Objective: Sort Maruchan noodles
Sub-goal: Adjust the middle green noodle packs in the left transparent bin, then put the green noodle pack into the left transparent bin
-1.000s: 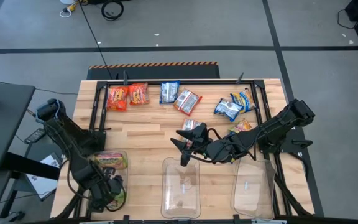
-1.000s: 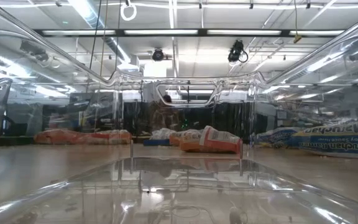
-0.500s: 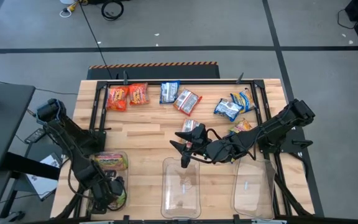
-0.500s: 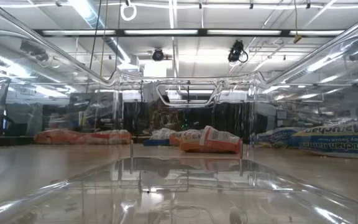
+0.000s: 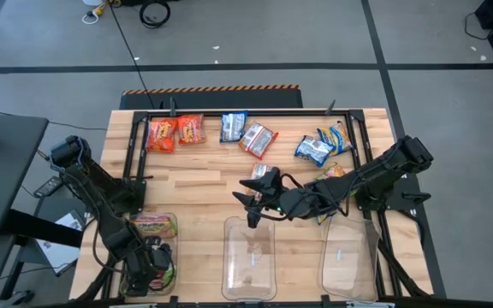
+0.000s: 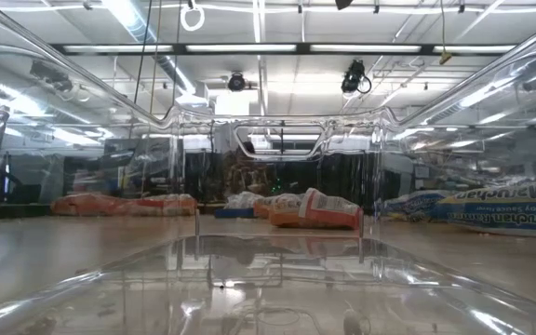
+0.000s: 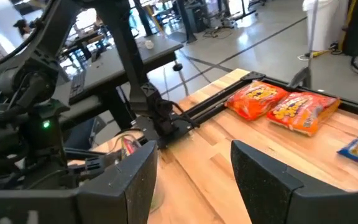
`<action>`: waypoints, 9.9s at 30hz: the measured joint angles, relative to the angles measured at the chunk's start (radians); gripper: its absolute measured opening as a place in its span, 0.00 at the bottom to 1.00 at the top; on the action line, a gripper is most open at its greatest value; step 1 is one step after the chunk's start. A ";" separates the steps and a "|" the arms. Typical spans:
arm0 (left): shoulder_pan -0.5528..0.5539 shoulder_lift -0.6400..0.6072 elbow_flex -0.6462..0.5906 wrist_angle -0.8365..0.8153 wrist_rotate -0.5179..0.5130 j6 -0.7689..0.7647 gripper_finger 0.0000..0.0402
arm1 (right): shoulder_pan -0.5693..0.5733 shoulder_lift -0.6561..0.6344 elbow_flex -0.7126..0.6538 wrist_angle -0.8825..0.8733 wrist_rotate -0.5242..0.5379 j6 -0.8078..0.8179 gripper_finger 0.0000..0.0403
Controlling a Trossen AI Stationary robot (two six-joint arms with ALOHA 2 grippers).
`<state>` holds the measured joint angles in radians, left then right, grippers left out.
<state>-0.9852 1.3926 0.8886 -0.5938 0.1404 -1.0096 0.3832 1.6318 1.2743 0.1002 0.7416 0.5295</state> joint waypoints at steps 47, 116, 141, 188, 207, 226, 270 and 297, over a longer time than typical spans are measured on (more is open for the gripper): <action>-0.001 0.008 0.088 -0.177 -0.101 -0.085 0.00 | -0.058 0.000 0.000 -0.052 -0.057 -0.061 0.52; 0.028 0.076 0.111 0.037 0.264 -0.072 0.53 | -0.069 0.000 0.000 -0.169 -0.317 -0.088 0.52; 0.132 -0.070 0.005 -0.297 0.005 -0.094 0.53 | -0.048 0.000 0.000 -0.289 -0.312 -0.033 0.52; -0.133 -0.052 -0.107 -0.180 -0.162 -0.221 0.03 | -0.034 0.000 0.000 -0.343 -0.282 0.027 0.52; -0.182 0.018 0.154 -0.598 -0.380 -0.153 0.01 | -0.073 0.000 0.000 -0.343 -0.290 0.017 0.52; -0.229 0.041 0.153 -0.544 -0.500 -0.264 0.05 | -0.069 0.000 0.000 -0.333 -0.291 0.107 0.52; 0.146 -0.105 0.152 -0.634 -0.063 -0.266 0.51 | -0.500 -0.248 0.000 -1.181 -0.395 0.014 0.62; 0.771 -0.182 0.280 0.077 -0.595 0.470 0.54 | -0.453 -0.166 -0.409 -1.282 -0.574 0.473 0.61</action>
<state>-0.2140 1.2106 1.1683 -0.5169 -0.4545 -0.5393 -0.0696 1.4657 0.8649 -1.1817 0.1673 1.0023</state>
